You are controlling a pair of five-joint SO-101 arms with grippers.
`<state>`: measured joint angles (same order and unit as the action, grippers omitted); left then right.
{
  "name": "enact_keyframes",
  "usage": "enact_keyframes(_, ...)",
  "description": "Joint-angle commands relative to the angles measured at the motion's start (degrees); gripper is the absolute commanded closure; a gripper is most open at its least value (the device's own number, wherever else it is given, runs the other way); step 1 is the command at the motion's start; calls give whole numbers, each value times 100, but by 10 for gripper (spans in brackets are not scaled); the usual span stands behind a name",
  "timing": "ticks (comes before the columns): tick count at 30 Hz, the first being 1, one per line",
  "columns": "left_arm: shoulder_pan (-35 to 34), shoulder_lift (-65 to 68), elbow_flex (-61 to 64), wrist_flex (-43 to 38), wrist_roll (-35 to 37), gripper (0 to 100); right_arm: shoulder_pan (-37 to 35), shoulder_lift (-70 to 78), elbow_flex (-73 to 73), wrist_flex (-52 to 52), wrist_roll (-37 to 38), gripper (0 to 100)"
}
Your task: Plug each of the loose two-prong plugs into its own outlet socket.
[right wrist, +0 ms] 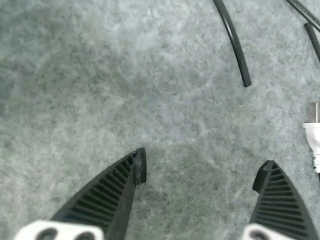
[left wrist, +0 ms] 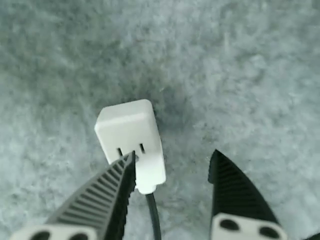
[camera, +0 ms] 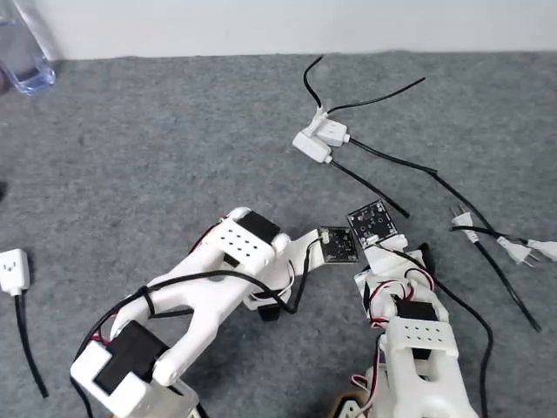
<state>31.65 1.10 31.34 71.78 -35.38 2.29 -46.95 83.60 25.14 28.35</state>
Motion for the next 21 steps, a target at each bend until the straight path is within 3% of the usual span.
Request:
enact_keyframes(1,-167,-193,110,-369,44,776,-66,-101,-53,-84,44,660)
enact_keyframes(8,-580,-202,119,-510,9,776,-66,-101,-53,-84,44,660)
enact_keyframes(21,-545,-343,101,-299,-70,776,-66,-101,-53,-84,44,660)
